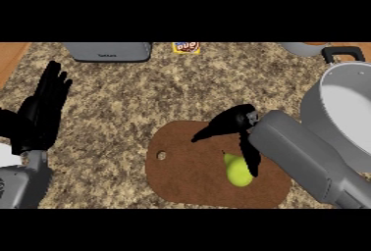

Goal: Pick the pear from the cutting board and place it in the pot

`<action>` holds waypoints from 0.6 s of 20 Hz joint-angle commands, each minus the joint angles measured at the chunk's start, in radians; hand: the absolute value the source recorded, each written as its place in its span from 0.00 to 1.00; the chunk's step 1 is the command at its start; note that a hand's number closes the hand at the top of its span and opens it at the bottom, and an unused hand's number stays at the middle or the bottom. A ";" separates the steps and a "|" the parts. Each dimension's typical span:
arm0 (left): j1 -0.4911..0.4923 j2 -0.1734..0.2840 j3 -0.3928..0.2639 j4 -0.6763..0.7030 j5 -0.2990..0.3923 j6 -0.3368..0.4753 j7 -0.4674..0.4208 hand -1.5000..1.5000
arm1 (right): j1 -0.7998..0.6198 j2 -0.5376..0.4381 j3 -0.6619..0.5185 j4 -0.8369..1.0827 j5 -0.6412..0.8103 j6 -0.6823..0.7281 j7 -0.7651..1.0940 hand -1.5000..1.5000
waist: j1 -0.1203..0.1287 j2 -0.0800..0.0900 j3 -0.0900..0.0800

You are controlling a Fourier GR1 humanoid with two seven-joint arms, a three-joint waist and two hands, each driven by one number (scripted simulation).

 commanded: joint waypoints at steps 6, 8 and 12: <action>0.069 -0.043 0.003 -0.046 -0.040 -0.020 -0.023 0.50 | 0.089 -0.009 -0.003 -0.013 0.119 0.027 -0.115 0.00 | 0.000 -0.001 0.000; 0.045 -0.001 0.066 -0.012 0.010 -0.080 -0.005 0.50 | 0.038 0.029 -0.032 0.019 0.127 0.056 -0.086 0.00 | 0.001 0.000 0.000; 0.087 -0.071 0.009 -0.025 -0.064 -0.032 -0.052 0.50 | 0.103 0.031 -0.033 -0.007 0.159 0.047 -0.040 0.00 | -0.003 -0.002 0.000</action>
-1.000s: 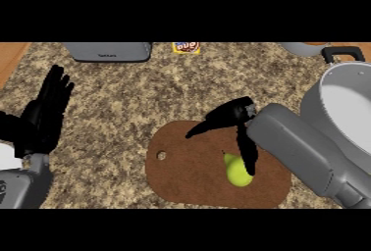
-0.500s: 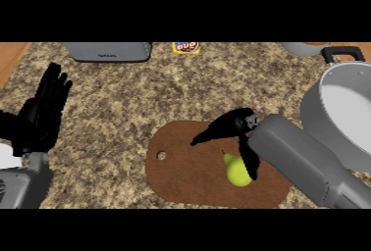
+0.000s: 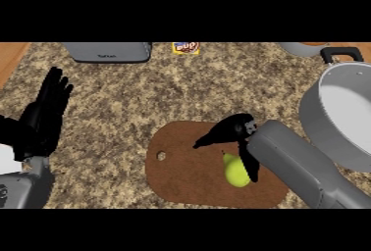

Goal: Pick the pear from the cutting board and place it in the pot

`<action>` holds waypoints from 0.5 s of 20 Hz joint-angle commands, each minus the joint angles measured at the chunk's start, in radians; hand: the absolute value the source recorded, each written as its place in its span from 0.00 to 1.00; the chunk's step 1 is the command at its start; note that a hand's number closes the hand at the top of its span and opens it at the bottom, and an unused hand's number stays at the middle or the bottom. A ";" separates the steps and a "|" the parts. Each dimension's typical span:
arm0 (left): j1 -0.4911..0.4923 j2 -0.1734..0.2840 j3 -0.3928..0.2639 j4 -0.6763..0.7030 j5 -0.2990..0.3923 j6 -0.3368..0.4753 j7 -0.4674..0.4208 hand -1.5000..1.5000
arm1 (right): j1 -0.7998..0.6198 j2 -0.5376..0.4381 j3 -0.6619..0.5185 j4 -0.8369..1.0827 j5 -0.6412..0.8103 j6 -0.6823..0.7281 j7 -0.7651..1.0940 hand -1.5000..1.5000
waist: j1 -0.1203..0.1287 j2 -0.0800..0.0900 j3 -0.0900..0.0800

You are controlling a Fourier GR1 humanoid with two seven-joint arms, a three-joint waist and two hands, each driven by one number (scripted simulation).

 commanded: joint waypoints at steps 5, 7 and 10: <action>-0.035 0.006 0.032 -0.025 0.007 -0.016 0.057 0.50 | 0.019 -0.024 0.068 0.048 0.114 -0.049 -0.247 1.00 | 0.010 0.007 0.002; -0.051 0.002 0.040 0.028 0.000 -0.021 0.022 0.50 | 0.027 -0.026 0.115 0.014 0.135 -0.074 -0.284 1.00 | 0.006 0.008 0.002; 0.036 0.009 0.031 -0.066 0.014 -0.052 0.033 0.50 | 0.002 -0.014 0.078 0.040 0.118 -0.066 -0.293 1.00 | 0.013 0.004 0.002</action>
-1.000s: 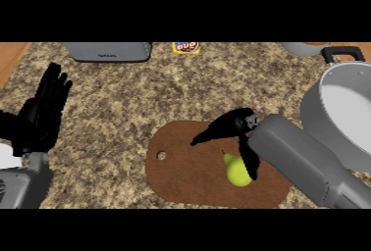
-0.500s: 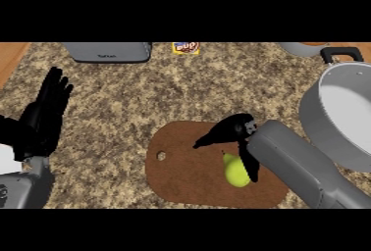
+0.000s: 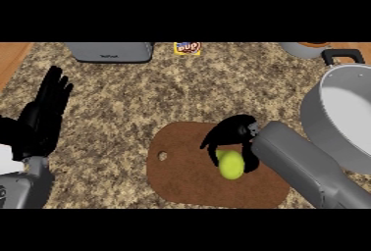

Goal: Pick the pear from the cutting board and place it in the pot

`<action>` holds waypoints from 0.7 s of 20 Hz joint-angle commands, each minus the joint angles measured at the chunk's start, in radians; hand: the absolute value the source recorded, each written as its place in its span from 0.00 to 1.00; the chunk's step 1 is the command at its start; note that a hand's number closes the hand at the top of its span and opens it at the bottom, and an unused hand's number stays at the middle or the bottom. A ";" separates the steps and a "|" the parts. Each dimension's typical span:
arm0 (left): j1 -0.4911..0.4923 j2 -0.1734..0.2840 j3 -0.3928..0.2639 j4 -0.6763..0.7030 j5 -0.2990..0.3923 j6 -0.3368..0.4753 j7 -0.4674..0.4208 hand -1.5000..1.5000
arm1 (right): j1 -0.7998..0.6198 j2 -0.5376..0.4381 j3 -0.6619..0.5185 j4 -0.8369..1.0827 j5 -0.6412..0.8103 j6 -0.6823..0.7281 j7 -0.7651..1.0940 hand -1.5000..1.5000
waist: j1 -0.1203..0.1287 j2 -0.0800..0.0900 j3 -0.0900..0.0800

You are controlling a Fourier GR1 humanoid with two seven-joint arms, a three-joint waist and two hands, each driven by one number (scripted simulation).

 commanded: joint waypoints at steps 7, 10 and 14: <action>-0.025 -0.011 -0.002 -0.017 -0.016 0.001 0.039 0.50 | 0.016 0.010 0.065 0.065 0.042 0.009 -0.169 1.00 | 0.001 0.014 0.004; -0.036 0.026 0.056 0.003 -0.004 0.001 0.053 0.50 | 0.139 0.074 -0.088 -0.028 -0.014 -0.104 0.184 1.00 | -0.037 0.002 0.003; 0.047 0.010 0.059 0.008 -0.015 0.024 0.032 0.50 | 0.225 0.073 -0.266 -0.042 -0.017 -0.388 0.411 1.00 | -0.123 -0.032 0.002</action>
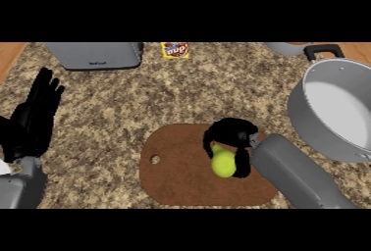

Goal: Pick the pear from the cutting board and place it in the pot

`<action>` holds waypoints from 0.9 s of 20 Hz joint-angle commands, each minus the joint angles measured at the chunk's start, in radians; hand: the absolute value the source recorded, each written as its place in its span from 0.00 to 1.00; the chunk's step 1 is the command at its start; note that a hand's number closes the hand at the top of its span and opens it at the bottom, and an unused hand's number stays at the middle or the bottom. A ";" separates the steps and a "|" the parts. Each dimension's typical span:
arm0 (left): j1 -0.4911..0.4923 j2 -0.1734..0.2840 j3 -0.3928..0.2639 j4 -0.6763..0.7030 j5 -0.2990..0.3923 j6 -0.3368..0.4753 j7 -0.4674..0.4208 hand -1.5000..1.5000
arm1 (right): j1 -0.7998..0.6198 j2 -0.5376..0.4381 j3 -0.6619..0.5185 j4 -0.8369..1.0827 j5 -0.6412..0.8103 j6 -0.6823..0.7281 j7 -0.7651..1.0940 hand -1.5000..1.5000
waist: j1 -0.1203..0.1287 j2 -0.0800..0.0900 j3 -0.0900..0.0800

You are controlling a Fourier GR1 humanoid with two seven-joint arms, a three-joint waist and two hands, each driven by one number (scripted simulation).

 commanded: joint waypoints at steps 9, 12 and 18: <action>0.073 -0.005 0.029 -0.029 0.000 0.016 -0.023 0.50 | 0.298 0.104 -0.199 -0.456 0.077 -0.489 0.562 1.00 | -0.054 -0.007 0.000; 0.071 -0.003 0.018 -0.031 -0.010 0.012 -0.019 0.50 | 0.312 0.120 -0.212 -0.617 0.175 -0.588 0.688 1.00 | -0.049 -0.004 0.000; 0.072 0.011 0.036 -0.046 0.030 -0.033 -0.023 0.50 | 0.456 0.048 -0.257 -0.969 0.353 -0.684 0.840 1.00 | -0.013 0.013 0.000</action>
